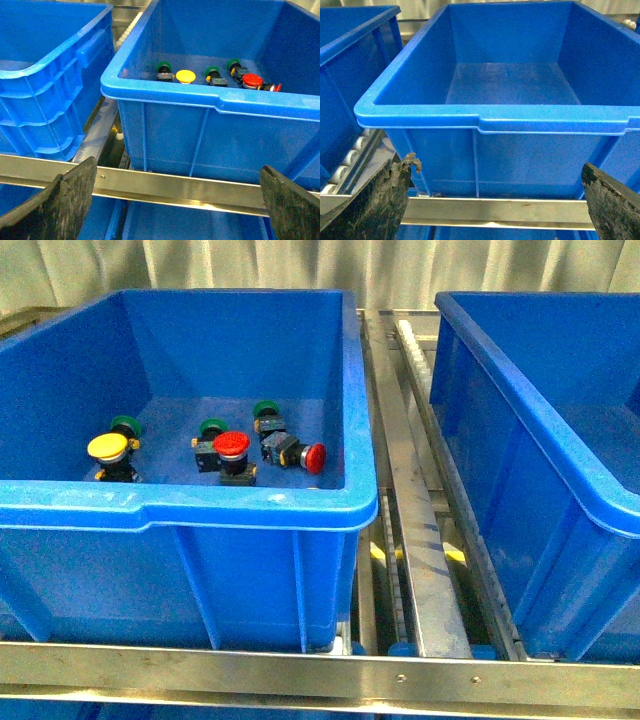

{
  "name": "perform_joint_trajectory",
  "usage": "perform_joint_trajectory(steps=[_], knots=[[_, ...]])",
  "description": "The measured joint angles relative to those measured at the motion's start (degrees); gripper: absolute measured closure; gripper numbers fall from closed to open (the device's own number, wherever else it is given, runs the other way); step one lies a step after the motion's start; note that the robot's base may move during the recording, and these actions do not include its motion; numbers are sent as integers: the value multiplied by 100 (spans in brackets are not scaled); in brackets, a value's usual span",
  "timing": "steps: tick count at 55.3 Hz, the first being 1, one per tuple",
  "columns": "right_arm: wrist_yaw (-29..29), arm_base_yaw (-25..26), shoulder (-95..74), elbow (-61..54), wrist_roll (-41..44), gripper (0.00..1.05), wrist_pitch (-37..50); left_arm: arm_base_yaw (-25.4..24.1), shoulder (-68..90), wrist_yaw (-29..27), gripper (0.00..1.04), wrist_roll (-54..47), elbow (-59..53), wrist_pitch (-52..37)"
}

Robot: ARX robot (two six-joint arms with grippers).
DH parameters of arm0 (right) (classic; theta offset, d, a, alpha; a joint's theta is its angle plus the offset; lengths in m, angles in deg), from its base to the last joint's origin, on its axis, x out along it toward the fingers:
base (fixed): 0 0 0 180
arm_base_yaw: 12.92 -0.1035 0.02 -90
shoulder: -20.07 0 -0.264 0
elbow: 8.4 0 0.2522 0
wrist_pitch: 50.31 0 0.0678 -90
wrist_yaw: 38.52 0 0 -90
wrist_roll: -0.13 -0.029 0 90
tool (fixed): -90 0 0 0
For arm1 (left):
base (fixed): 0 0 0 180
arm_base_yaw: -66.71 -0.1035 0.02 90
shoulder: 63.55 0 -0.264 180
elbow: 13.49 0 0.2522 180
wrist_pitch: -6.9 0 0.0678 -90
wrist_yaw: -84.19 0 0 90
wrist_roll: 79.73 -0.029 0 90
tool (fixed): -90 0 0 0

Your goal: Pick red and yellow buttons and place in box

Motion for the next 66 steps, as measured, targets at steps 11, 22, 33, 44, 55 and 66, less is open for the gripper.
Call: perform_joint_trajectory(steps=[11, 22, 33, 44, 55, 66], knots=[[0, 0, 0, 0, 0, 6, 0, 0, 0, 0, 8, 0, 0, 0], [0, 0, 0, 0, 0, 6, 0, 0, 0, 0, 8, 0, 0, 0], [0, 0, 0, 0, 0, 6, 0, 0, 0, 0, 8, 0, 0, 0], [0, 0, 0, 0, 0, 6, 0, 0, 0, 0, 8, 0, 0, 0], [-2, 0, 0, 0, 0, 6, 0, 0, 0, 0, 8, 0, 0, 0], [0, 0, 0, 0, 0, 6, 0, 0, 0, 0, 8, 0, 0, 0]])
